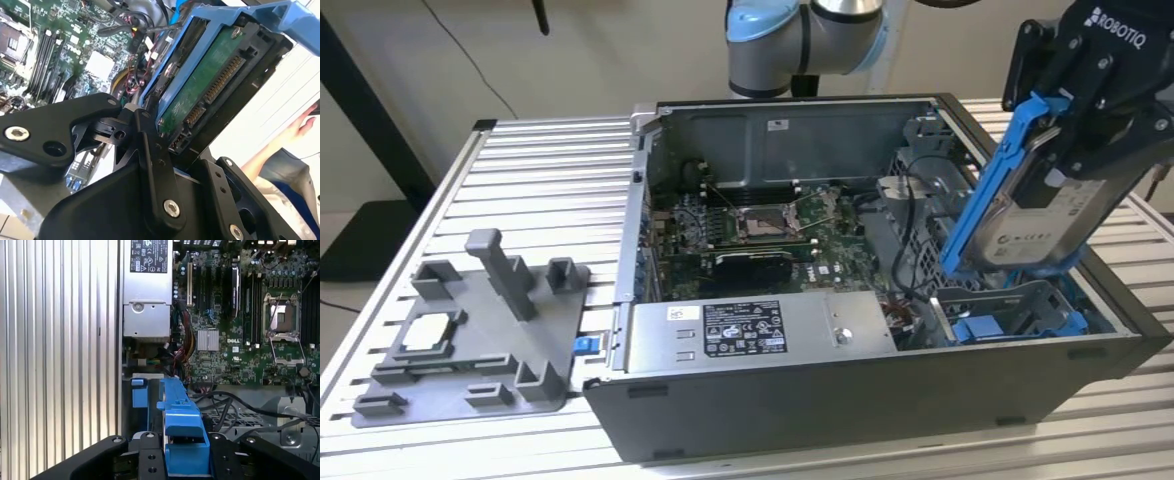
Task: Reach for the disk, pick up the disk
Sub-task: 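Pick up the disk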
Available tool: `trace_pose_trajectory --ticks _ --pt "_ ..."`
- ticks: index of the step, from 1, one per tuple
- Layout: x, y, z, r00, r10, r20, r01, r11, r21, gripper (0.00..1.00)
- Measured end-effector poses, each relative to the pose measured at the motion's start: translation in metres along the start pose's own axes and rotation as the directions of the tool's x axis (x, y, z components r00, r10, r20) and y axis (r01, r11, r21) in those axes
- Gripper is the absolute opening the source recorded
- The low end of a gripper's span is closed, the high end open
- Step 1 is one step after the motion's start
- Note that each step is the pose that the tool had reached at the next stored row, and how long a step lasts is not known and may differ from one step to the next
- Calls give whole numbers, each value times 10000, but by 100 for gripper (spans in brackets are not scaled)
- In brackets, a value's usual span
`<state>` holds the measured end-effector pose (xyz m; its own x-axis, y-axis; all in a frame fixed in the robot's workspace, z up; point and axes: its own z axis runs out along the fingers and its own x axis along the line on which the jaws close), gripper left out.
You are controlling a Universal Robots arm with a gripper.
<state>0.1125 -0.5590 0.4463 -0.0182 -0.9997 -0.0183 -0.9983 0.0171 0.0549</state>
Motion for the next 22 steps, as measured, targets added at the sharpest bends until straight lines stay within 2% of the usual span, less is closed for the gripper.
trace_pose_trajectory --ticks 3,6,9,11,15,22 --pt "10 -20 35 10000 -5 57 5 10000 -1 0" --pt "29 -72 69 10000 -7 82 7 10000 -10 0" --pt "101 -121 98 9999 -7 108 7 10000 -40 0" --pt "162 -128 119 9999 -7 118 7 10000 -48 0" --pt "236 -132 150 9999 -21 115 22 10000 -49 0" --pt "242 -131 154 9999 -50 114 50 10000 -49 0"
